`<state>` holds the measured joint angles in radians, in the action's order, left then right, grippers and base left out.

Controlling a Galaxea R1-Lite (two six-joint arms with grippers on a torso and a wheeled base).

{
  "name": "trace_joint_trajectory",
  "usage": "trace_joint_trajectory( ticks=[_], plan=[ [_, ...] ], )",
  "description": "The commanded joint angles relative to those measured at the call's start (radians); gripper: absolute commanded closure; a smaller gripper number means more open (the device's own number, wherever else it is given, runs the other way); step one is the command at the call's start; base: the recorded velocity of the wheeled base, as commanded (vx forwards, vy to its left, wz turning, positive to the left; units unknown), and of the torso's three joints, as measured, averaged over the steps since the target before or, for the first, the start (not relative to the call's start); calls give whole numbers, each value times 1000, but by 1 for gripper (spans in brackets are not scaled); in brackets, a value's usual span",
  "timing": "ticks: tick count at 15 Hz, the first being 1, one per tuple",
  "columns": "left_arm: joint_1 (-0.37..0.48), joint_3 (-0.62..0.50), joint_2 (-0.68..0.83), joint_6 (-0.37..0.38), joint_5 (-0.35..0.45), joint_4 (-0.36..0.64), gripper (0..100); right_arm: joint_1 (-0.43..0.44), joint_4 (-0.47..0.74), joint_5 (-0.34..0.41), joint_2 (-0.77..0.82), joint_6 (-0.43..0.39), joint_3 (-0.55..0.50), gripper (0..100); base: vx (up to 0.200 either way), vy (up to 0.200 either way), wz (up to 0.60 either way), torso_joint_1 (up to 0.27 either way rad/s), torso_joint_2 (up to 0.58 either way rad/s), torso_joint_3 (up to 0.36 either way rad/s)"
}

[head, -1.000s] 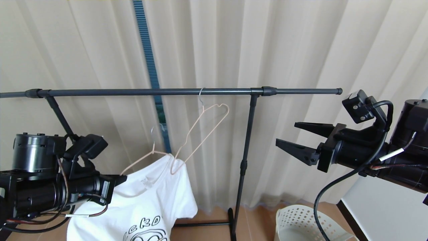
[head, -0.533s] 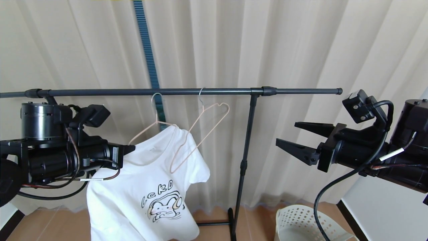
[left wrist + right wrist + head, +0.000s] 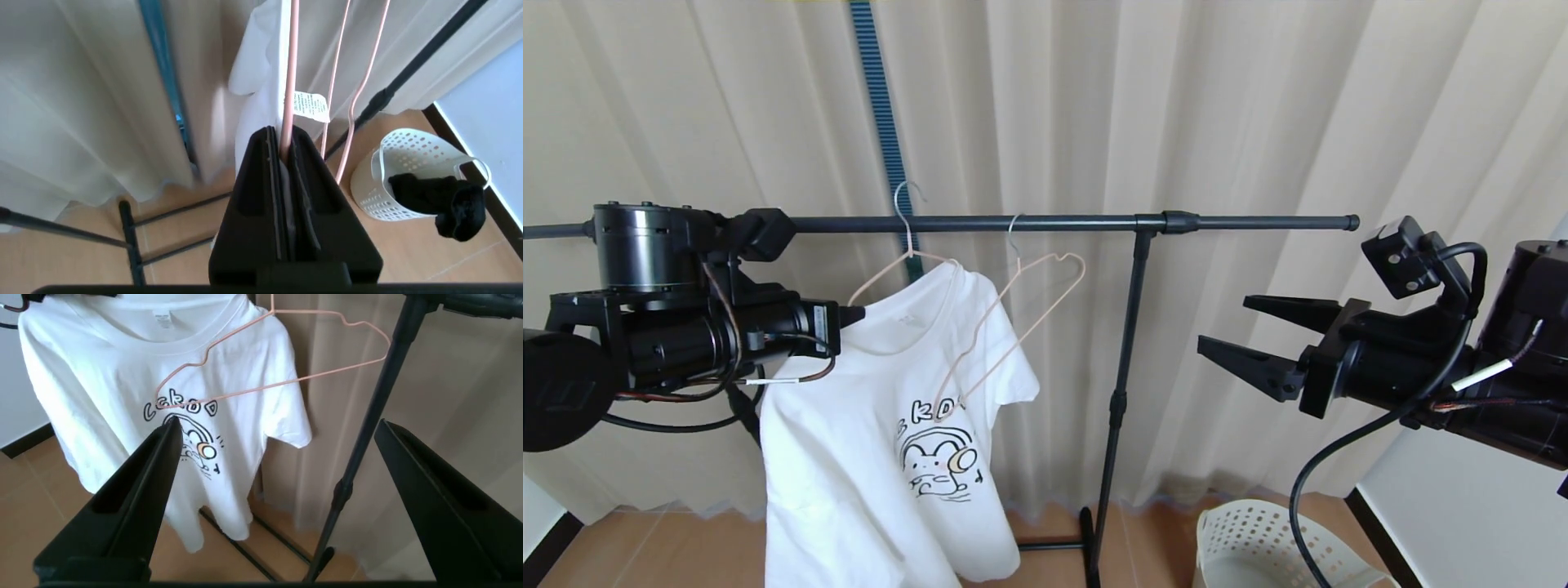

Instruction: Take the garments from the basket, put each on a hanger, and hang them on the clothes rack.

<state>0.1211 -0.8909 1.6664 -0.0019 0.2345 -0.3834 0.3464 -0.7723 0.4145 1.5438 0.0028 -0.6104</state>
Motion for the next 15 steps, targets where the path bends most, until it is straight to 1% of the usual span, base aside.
trace_joint_trajectory(
  ticks=[1, 5, 9, 10, 13, 15],
  plan=[
    [2, -20, 62, -1, -1, -28, 100, 0, -1, 1, -2, 0, 0, 0, 0, 0, 0, 0, 0, 0],
    [3, -20, 125, -1, -1, -75, 100, -4, -1, 0, 1, 0, 0, 0, 0, 0, 0, 0, 0, 0],
    [8, -13, 139, 2, -3, -86, 100, -4, -1, 0, 2, 0, -2, 0, 0, 0, 0, 0, 0, 0],
    [8, -10, 142, 2, -9, -86, 0, -4, -1, 0, 2, 0, -2, 0, 0, 0, 0, 0, 0, 0],
    [8, 16, 130, 0, -26, -86, 0, -4, -1, 0, 1, -1, 0, 0, 0, 0, 0, 0, 0, 0],
    [5, 50, 78, 0, -24, -86, 0, -4, -1, 1, -2, -1, 1, 0, 0, 0, 0, 0, 0, 0]
  ],
)
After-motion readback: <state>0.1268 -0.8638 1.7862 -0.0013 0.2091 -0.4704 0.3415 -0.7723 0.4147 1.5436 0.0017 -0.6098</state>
